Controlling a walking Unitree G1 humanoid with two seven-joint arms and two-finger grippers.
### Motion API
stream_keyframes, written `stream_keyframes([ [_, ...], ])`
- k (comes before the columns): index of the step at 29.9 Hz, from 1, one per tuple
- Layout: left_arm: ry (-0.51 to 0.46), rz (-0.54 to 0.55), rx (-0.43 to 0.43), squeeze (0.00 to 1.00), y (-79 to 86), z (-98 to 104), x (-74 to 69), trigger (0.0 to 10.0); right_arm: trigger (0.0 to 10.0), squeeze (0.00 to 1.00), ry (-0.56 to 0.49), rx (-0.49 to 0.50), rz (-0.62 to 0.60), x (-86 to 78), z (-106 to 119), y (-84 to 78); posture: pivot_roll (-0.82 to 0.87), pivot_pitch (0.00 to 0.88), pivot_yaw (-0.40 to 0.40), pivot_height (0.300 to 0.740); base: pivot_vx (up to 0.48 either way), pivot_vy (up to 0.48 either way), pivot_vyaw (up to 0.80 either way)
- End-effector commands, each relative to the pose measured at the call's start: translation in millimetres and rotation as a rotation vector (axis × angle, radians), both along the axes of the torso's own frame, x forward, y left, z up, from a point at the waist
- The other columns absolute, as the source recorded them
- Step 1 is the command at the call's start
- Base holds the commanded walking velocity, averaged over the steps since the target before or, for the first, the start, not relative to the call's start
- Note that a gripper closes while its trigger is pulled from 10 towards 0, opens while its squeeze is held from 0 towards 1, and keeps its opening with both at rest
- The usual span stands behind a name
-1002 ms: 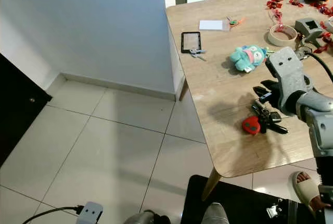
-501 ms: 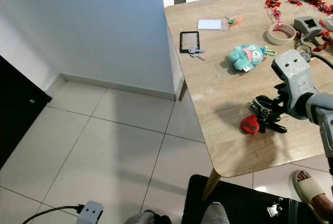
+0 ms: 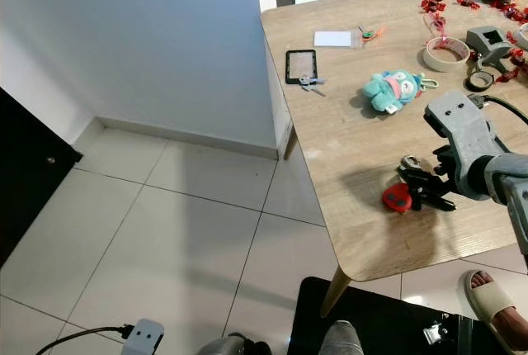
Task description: Hang keys on a hook
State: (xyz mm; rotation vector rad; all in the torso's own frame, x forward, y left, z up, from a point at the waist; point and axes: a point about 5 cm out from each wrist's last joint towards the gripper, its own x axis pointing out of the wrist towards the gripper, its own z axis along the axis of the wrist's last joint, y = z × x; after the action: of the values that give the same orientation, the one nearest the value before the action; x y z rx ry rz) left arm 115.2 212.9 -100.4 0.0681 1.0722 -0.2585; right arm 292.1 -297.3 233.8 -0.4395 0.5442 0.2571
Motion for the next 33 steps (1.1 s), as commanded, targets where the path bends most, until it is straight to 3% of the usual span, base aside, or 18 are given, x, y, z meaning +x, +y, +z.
stream_keyframes([
  [1, 0.041, -0.005, 0.005, 0.00, 0.7, -4, -13.3, 10.0, 10.0, 0.00, 0.040, -0.017, -0.007, -3.5, -7, -0.3, -0.16, 0.220, 0.107, 0.740, 0.000, 0.000, 0.00],
  [10, 0.042, -0.006, 0.005, 0.00, 0.2, -4, -13.5, 10.0, 9.8, 0.00, 0.061, -0.021, -0.022, -4.4, -12, 0.0, -0.16, 0.220, 0.107, 0.740, 0.000, 0.000, 0.00],
  [11, 0.042, -0.006, 0.005, 0.00, 0.2, -4, -13.5, 10.0, 0.0, 0.00, 0.063, -0.021, -0.022, -4.5, -12, 0.3, -0.16, 0.220, 0.107, 0.740, 0.000, 0.000, 0.00],
  [27, 0.043, -0.004, 0.002, 0.00, -0.6, -4, -14.1, 10.0, 0.0, 0.00, 0.033, -0.012, -0.048, -2.2, -10, 1.6, -0.17, 0.222, 0.105, 0.740, 0.000, 0.000, 0.00],
  [33, 0.042, -0.007, 0.003, 0.00, -1.3, -4, -13.5, 10.0, 0.0, 0.00, -0.095, 0.003, -0.044, 7.5, 3, 4.8, -0.17, 0.218, 0.104, 0.740, 0.000, 0.000, 0.00],
])
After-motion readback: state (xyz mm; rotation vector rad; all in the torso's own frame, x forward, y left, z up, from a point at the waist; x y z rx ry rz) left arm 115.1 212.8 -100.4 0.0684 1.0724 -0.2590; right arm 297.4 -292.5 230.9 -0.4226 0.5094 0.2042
